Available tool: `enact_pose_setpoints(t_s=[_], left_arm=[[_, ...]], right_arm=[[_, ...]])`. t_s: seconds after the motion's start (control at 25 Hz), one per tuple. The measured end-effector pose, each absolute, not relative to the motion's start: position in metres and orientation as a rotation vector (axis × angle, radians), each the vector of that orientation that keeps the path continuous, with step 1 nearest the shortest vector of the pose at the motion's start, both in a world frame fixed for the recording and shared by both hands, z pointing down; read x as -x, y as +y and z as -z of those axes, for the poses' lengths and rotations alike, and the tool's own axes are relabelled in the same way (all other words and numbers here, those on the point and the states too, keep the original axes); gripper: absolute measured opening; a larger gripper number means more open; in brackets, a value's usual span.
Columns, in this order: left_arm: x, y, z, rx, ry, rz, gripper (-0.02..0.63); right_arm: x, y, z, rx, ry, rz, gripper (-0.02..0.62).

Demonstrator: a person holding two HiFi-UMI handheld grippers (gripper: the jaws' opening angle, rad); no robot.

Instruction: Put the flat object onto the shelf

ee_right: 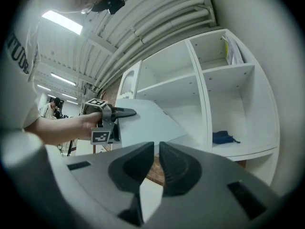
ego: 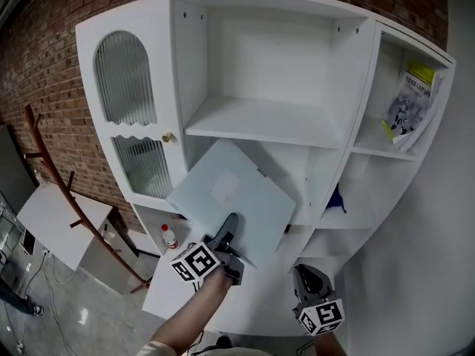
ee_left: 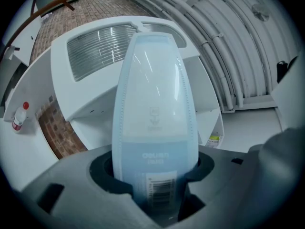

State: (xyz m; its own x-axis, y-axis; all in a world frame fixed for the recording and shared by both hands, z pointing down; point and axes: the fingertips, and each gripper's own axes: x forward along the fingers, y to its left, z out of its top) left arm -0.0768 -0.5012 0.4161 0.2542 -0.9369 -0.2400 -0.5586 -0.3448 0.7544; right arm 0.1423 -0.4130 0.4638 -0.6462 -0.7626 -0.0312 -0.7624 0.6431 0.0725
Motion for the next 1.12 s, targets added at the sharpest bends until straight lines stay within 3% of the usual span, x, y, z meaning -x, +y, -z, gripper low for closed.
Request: enact_pose_setpoints(t_s=[0.4, 0.6, 1.12], left_arm=[[0.067, -0.536, -0.408, -2.001, -1.342, 0.887, 0.283], [0.062, -0.547, -0.409, -1.986, -1.336, 0.896, 0.285], [0.051, -0.562, -0.407, -2.019, -1.257, 0.878, 0.299]], right_arm=[[-0.117, -0.431, -0.464, -1.193, -2.873, 0.085, 0.035], [-0.099, -0.441, -0.476, -1.118, -2.883, -0.019, 0.138], [-0.076, -0.470, -0.494, -1.194, -2.780, 0.003, 0.170]])
